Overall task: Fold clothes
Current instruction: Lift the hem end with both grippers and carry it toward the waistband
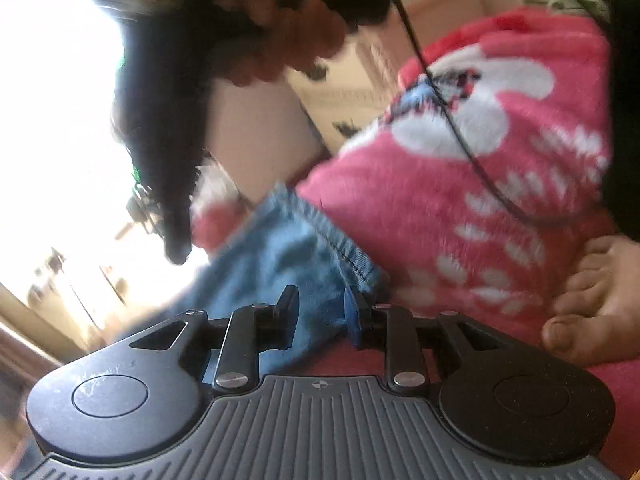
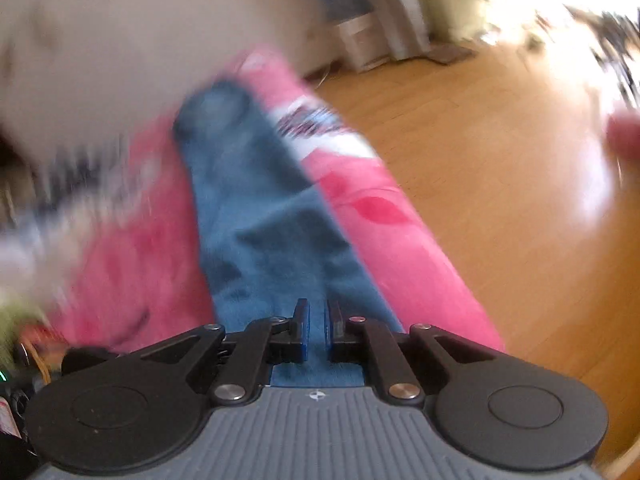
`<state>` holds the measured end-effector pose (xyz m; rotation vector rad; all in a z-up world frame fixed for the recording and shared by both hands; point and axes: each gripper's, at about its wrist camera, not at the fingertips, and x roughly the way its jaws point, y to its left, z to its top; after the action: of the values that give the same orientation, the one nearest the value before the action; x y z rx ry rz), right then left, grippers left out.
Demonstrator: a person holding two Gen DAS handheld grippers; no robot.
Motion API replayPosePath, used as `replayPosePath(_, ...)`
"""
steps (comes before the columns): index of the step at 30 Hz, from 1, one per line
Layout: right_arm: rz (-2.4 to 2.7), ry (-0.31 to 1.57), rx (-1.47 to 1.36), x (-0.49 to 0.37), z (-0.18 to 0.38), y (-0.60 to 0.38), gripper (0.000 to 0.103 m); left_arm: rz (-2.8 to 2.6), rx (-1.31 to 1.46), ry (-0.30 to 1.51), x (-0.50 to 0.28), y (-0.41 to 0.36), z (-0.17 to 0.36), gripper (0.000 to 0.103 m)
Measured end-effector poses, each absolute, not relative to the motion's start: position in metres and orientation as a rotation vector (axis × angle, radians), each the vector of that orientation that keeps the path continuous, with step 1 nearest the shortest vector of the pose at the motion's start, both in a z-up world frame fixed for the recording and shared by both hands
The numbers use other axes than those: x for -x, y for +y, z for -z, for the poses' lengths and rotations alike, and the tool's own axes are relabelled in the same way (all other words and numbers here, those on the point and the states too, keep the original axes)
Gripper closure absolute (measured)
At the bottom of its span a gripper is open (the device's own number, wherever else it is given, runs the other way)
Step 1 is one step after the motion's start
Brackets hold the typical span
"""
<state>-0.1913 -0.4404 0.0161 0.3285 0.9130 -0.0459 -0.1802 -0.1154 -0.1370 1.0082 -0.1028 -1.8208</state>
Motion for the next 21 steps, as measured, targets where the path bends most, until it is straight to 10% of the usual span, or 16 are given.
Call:
replayPosePath(10,-0.058,0.926,-0.148,0.041,0.013,-0.413,0.095,1.835,-1.019,-0.139,0.192,-0.106,0.147,0.102)
replayPosePath(21,-0.242,0.998,-0.099,-0.007,0.022,-0.394,0.095,1.872,-0.994,-0.152,0.187,-0.106,0.151,0.102)
